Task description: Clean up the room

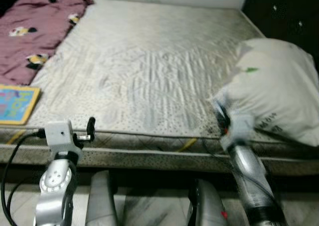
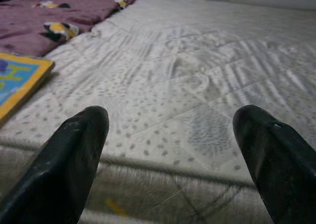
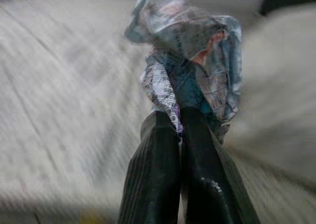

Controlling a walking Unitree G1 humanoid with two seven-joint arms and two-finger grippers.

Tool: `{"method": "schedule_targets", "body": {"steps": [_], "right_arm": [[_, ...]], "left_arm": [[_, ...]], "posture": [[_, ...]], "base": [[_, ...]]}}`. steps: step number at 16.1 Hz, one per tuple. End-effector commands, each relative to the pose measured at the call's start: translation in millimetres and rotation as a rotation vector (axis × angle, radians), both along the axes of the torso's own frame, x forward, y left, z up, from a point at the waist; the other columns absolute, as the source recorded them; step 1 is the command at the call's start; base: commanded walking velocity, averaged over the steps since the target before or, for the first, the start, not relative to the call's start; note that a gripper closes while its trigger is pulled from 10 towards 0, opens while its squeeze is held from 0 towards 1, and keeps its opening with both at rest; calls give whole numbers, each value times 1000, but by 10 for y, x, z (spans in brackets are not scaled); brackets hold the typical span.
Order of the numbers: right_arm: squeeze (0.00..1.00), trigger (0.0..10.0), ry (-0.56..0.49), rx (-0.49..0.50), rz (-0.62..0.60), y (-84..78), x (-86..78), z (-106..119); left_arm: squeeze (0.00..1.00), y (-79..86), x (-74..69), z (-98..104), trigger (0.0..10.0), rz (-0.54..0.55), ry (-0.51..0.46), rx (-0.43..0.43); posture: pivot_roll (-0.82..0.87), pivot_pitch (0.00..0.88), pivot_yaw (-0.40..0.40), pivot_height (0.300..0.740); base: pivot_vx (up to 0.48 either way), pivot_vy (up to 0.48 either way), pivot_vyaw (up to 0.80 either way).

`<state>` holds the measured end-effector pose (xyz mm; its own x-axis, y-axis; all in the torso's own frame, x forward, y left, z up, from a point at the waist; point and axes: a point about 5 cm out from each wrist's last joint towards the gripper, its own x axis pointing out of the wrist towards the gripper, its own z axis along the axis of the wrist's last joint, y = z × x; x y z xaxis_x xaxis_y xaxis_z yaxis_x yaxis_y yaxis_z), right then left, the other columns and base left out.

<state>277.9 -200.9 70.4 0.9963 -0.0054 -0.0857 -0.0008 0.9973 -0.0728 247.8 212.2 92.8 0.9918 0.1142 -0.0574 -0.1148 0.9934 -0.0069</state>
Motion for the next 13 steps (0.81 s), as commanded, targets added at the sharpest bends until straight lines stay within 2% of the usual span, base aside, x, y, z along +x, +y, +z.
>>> {"method": "schedule_targets", "body": {"steps": [1,2,3,5,6,9,11,13], "right_arm": [[0,10000,-21,-68,-52,-90,-12,97],[0,10000,-5,-51,-78,-141,-93,84],[0,10000,4,-15,-108,-196,-177,89],[0,10000,-1,-74,-84,-245,-258,144],[0,10000,-1,-66,-78,-241,-254,172],[0,10000,-16,-4,-73,-46,-160,257],[0,10000,-35,55,-10,131,-94,320],[0,10000,-61,87,10,187,-91,380]], "left_arm": [[0,-71,-9,32,10000,-21,-19,13],[0,-92,-55,15,10000,-26,-13,38],[0,-100,-113,-1,10000,-22,-5,24],[0,-98,-200,-2,10000,-33,-5,23],[0,-94,-215,-6,10000,-33,-4,24],[0,-130,-210,-25,10000,-34,1,29],[0,-194,-205,6,10000,-47,-5,25],[0,-197,-225,9,10000,-52,-4,17]], "posture": [[-24,0,-68,515],[-39,0,-55,515],[-57,0,-36,515],[-57,0,-32,515],[-56,0,-32,515],[-61,0,-32,515],[-54,0,-34,515],[-46,0,-36,525]], "base": [[0,0,0],[0,0,0],[0,0,0],[0,0,0],[0,0,0],[0,0,0],[0,0,0],[0,0,0]]}}
